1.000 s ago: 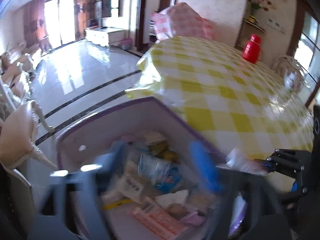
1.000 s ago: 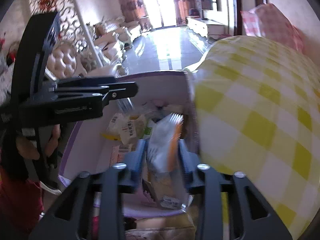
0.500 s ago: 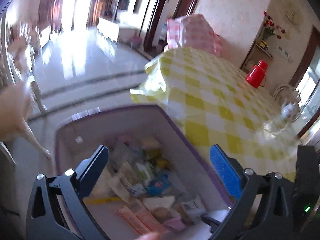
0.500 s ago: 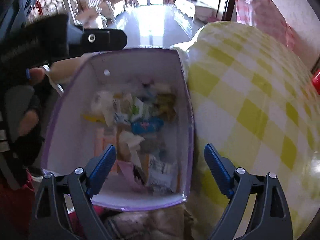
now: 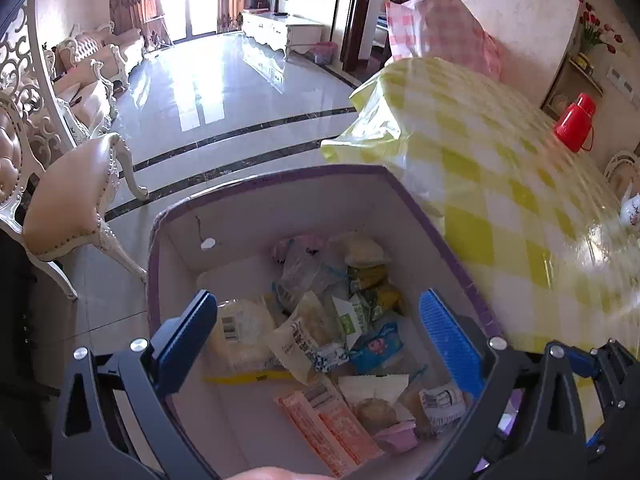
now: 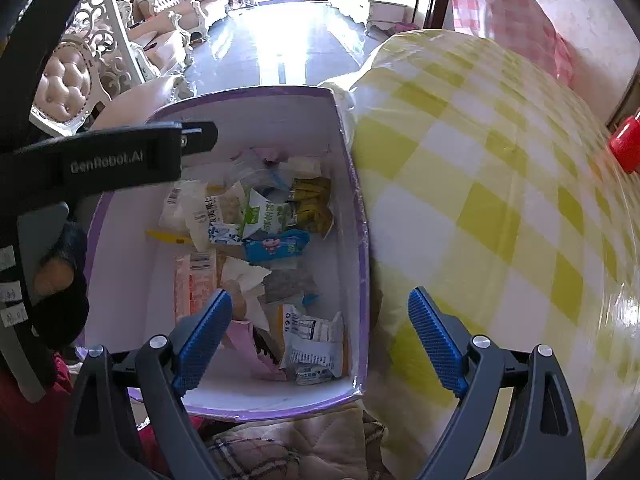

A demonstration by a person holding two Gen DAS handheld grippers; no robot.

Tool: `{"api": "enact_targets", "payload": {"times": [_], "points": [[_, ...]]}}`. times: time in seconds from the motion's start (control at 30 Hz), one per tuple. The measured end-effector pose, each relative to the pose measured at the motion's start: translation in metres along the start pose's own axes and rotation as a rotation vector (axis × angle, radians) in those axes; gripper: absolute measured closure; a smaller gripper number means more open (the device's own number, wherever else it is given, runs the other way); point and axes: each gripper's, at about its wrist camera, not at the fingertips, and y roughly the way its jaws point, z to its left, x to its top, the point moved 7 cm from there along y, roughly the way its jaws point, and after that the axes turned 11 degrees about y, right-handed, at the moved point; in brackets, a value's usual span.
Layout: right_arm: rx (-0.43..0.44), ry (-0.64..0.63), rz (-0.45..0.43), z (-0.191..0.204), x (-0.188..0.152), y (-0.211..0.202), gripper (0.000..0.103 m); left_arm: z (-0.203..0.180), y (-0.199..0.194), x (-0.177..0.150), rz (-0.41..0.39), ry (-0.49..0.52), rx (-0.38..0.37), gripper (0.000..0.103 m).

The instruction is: Organize snacks

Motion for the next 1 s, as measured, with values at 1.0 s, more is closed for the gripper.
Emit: {"api": "enact_targets", "payload": {"times": [1.0], "points": [[0.0, 0.012, 0.035, 0.002, -0.009, 0.015, 0.016, -0.011, 0.019, -0.007, 0.052, 0.031, -0.045, 0.001]]}}
